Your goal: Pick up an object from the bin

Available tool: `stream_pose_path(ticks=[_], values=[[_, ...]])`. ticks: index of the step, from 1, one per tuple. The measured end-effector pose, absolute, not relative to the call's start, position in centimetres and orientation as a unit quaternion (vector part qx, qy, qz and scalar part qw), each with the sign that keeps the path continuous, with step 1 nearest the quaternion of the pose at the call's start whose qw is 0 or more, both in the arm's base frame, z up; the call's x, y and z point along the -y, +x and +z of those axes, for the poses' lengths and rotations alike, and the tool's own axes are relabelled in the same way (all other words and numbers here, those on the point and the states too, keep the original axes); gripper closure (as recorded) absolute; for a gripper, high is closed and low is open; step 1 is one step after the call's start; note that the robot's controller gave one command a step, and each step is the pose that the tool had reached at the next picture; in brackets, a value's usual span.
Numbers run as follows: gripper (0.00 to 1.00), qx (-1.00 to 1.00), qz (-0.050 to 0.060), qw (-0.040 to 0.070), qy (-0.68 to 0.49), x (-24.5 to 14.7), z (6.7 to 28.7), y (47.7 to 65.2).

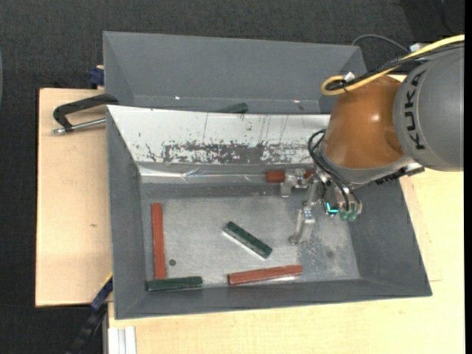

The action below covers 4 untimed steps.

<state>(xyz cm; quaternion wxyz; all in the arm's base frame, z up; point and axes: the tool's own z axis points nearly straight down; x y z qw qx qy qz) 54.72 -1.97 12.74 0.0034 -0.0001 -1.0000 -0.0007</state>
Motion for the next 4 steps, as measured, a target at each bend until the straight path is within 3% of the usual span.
stream_pose_path(ticks=[1, 2, 3, 4], values=[[0.00, 1.000, 0.000, 0.000, 0.000, 2.0, 13.1, 54.9], [0.00, 1.000, -0.001, -0.001, 0.003, -4.4, 7.4, 53.3], [0.00, 0.999, -0.001, -0.001, -0.033, -4.4, 10.0, 53.3], [0.00, 0.999, -0.001, -0.001, -0.050, -6.8, 10.4, 52.0]])
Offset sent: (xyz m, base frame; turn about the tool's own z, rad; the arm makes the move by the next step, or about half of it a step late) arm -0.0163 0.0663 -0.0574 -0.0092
